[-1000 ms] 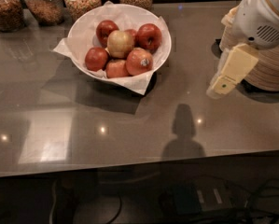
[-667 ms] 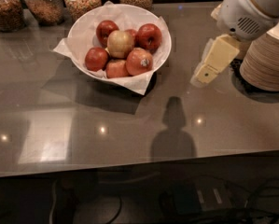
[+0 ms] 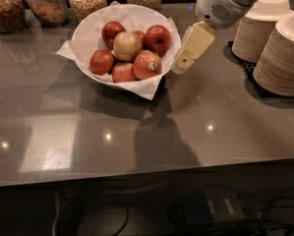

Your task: Pick apple from white bowl

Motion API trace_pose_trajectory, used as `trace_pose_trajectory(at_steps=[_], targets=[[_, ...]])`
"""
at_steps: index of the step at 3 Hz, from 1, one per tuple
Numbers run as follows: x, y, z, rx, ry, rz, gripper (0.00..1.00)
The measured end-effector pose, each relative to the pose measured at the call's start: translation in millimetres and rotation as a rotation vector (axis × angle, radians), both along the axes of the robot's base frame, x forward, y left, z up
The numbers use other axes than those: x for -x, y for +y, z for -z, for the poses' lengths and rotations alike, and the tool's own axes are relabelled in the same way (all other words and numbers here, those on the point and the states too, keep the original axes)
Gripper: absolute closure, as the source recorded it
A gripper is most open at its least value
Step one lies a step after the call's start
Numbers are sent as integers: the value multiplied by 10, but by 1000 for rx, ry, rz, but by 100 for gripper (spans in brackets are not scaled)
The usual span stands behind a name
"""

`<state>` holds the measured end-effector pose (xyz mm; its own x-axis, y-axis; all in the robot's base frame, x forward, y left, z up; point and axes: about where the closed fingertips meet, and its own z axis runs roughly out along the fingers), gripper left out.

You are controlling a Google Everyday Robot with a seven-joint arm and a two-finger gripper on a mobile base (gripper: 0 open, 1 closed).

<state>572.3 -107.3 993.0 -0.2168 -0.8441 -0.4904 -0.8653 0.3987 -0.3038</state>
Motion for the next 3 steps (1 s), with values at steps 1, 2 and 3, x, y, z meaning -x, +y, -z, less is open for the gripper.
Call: trace_pose_trajectory(at_steps=[1, 2, 3], targets=[[-221, 247, 6, -20, -23, -51, 0], [-393, 435, 36, -51, -41, -100, 0], [-556, 649, 55, -80, -54, -152, 0]])
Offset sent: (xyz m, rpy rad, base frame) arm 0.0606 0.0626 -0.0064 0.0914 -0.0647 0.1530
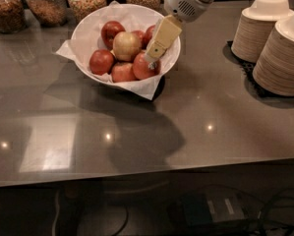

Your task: Pick apple from white bowl

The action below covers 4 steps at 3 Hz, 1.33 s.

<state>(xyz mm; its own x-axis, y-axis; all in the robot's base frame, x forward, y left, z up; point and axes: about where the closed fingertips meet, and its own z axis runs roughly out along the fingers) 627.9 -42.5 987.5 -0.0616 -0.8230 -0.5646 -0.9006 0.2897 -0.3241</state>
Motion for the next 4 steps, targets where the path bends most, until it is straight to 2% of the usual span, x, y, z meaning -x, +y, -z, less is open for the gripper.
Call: trace_pose_trajectory(at_steps=[1, 4], targets=[[-123, 174, 18, -19, -4, -34, 0], [-350, 668, 250, -34, 43, -97, 0]])
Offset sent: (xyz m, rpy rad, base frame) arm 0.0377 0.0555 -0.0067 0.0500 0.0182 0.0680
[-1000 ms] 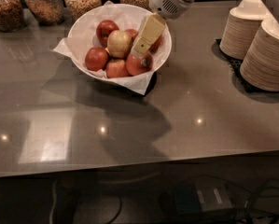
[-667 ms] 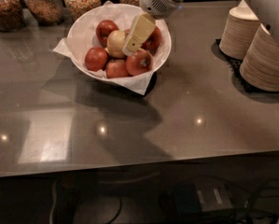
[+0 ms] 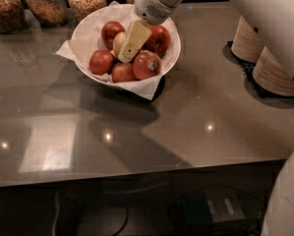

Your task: Pick apple from white bowl

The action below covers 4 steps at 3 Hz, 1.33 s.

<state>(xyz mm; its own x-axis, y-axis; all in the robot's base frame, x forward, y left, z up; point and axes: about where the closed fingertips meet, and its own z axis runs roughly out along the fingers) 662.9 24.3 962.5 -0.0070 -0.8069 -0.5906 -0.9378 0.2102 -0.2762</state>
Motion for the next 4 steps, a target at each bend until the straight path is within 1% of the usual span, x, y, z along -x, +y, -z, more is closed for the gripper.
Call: trace_pose_trajectory(at_steps=[1, 2, 4], targets=[[-96, 51, 282, 6, 11, -19, 0], [-101, 53, 295, 7, 13, -19, 0], [-154, 84, 437, 28, 48, -13, 14]])
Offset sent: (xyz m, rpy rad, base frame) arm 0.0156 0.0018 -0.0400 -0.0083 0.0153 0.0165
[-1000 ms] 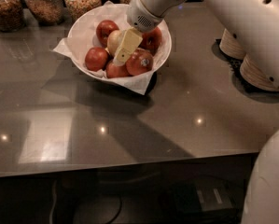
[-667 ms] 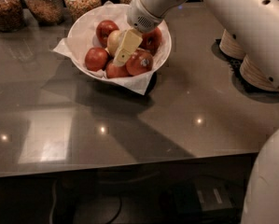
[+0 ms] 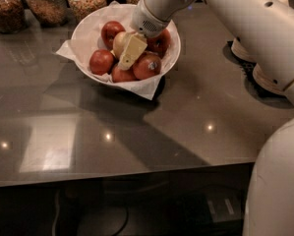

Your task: Pick apple from white bowl

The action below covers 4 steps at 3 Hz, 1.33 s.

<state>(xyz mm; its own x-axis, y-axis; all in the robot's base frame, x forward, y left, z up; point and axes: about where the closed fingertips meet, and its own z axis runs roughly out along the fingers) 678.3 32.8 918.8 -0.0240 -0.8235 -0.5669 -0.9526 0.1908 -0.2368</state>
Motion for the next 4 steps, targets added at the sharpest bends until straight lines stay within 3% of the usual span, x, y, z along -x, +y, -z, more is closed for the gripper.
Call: trace_pose_trajectory(at_steps=[1, 4], targets=[[-15, 5, 18, 7, 7, 1, 23], [0, -19, -62, 15, 13, 9, 66]])
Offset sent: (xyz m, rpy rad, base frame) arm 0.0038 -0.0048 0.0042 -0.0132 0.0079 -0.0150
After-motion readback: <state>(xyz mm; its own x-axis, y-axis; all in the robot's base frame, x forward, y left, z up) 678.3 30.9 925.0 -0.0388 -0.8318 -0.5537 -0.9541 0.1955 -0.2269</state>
